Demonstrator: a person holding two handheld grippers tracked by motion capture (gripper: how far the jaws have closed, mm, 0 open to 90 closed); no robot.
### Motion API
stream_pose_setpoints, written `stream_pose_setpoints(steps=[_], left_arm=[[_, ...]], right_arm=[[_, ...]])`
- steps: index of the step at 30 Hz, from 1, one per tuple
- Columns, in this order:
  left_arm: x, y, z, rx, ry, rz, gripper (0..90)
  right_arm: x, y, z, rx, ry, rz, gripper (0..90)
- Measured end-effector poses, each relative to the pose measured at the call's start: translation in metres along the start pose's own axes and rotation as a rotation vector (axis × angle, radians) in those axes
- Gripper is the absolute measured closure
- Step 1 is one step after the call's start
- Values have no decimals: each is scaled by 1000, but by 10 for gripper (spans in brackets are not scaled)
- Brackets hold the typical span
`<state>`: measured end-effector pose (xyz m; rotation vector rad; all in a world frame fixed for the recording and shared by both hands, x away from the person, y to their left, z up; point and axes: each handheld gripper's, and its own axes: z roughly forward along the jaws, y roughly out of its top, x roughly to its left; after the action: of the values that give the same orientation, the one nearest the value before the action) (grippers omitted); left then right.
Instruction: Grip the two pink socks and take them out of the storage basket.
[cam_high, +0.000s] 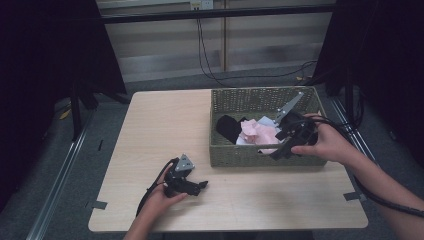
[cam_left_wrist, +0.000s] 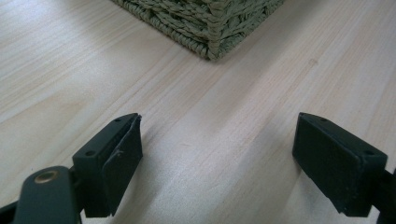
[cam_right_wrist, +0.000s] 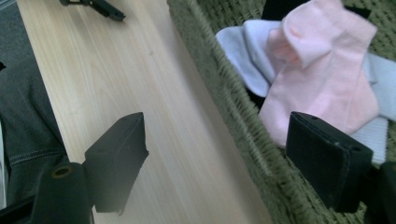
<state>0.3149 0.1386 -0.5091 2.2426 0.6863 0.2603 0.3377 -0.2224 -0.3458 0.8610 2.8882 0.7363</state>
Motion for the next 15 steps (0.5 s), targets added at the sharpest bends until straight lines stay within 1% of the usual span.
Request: stream_pose_setpoints(steps=[3,4,6,8,10,11,12,14,15], left_arm=[[0,0,0,0,1,0,154],[0,0,0,-7,1,-7,155],[0,0,0,-7,1,-7,154],[0,0,0,-7,1,-7,154],[0,0,0,-7,2,-7,155],[0,0,0,-7,1,-7,155],[0,0,0,-8,2,-8,155],[0,0,0,-8,1,-6,154],[0,0,0,-8,1,-6,155]], right_arm=[[-5,5,-3,-12,0,9,206],[-7,7,-4,-12,-9,12,207],[-11,10,-5,-6,-18,19,208],[-15,12,-5,-1,-23,22,208],[-22,14,-3,1,-34,36,209],[-22,14,-3,1,-34,36,209],[-29,17,-1,2,-45,53,208],[-33,18,1,-6,-41,61,210],[-33,18,1,-6,-41,61,210]])
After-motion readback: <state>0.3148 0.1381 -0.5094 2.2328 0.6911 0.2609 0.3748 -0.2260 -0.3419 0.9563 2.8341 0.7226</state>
